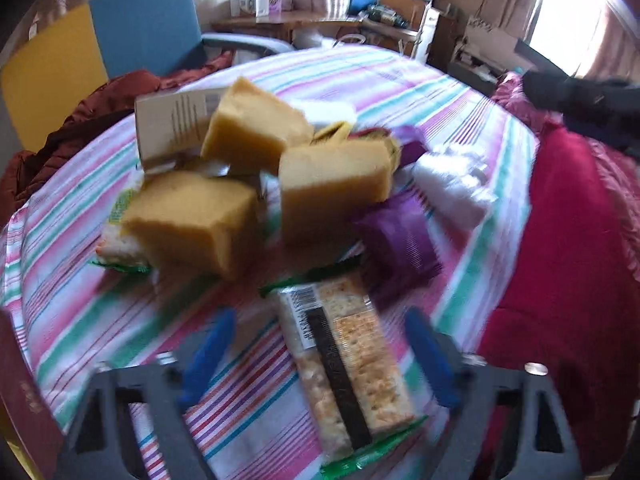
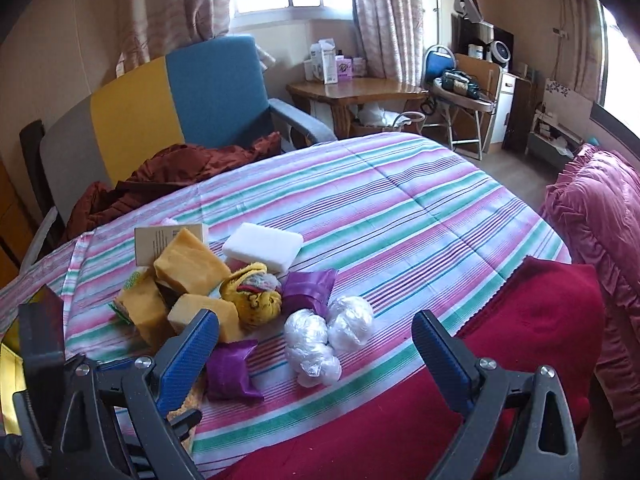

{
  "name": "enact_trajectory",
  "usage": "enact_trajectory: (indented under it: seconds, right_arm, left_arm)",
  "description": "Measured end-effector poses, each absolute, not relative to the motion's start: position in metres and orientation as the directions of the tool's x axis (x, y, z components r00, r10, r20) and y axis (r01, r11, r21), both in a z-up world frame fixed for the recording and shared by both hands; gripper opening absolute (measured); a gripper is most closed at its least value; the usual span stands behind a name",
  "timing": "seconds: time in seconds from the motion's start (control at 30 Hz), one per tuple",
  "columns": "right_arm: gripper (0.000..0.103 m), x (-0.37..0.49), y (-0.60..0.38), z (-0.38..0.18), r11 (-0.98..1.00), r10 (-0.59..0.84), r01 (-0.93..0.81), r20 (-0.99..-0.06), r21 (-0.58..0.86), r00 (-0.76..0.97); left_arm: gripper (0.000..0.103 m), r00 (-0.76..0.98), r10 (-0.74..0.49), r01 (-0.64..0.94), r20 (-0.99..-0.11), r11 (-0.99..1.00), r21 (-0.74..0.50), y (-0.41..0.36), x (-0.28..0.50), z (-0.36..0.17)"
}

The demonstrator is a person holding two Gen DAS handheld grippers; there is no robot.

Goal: Organize objects
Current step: 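Grasp the biscuit packet with the left tool while the right grasps the purple piece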

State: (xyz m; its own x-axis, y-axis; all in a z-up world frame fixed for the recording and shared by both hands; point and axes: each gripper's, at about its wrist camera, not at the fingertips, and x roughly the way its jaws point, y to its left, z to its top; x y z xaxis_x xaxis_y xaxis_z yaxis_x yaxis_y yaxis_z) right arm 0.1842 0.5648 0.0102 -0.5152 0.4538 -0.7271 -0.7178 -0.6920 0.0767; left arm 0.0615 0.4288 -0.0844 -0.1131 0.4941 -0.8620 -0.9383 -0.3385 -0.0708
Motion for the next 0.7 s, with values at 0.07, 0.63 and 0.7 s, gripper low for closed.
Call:
enact_trajectory:
  seconds: [0.07, 0.63, 0.7]
  right_arm:
    - [0.097, 0.177, 0.565, 0.006, -0.718, 0.410, -0.691, -0.751, 0.085, -0.518]
    - [0.064, 0.070, 0.540, -0.076, -0.876, 0.054, -0.481, -0.984, 0.035, -0.170]
    - [0.063, 0.063, 0.541, -0.086, -0.878, 0.032, -0.477, -0.992, 0.030, -0.122]
  left_arm:
    - [0.058, -0.070, 0.510, -0.931, -0.858, -0.342, -0.127, 0.423, 0.055, -0.091]
    - [0.050, -0.162, 0.569, -0.902, -0.807, -0.417, -0.113, 0.344, 0.047, -0.090]
    - [0.049, -0.168, 0.572, -0.902, -0.803, -0.418, -0.109, 0.340, 0.048, -0.089]
